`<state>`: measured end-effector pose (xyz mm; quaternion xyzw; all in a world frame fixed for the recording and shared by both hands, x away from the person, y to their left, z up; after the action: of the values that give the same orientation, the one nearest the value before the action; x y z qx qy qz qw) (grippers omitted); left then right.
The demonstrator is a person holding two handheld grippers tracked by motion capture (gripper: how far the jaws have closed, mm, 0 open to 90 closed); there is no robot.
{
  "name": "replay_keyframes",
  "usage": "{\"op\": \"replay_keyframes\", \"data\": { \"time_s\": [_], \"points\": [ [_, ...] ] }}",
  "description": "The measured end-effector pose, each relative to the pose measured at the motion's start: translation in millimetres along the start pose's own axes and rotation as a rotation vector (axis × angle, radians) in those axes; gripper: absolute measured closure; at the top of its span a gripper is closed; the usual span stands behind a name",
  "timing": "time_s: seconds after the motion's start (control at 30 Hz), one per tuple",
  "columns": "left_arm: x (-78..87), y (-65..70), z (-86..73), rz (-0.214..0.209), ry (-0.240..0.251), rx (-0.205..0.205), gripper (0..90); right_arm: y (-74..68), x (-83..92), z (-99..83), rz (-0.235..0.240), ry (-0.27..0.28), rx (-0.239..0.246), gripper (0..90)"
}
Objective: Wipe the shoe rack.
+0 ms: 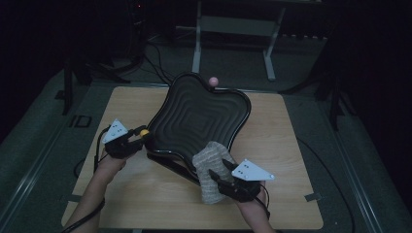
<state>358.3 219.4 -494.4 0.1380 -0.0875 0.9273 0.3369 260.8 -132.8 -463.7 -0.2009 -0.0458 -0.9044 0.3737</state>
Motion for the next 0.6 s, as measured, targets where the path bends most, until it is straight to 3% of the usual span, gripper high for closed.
{"op": "replay_keyframes", "data": {
  "time_s": [0.4, 0.6],
  "points": [
    [17.0, 24.3, -7.9, -0.040, 0.046, 0.005, 59.7, 31.4, 2.6, 1.3, -0.053, 0.041, -0.041, 49.4],
    [26.2, 36.5, -9.1, -0.065, 0.040, -0.012, 59.7, 43.0, 1.4, 4.8, -0.040, 0.029, -0.047, 49.1]
  ]
}}
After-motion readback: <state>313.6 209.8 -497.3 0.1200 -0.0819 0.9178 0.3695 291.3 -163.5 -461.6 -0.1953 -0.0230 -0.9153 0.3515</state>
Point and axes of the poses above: each handheld gripper's, and its own axes: x roughly backward along the jaws, z roughly out of its top, y roughly to its right, the point moved 3 cm from there along -x, roughly forward along the jaws, and after that the axes turned 6 degrees about -x, right-handed, at the moved point
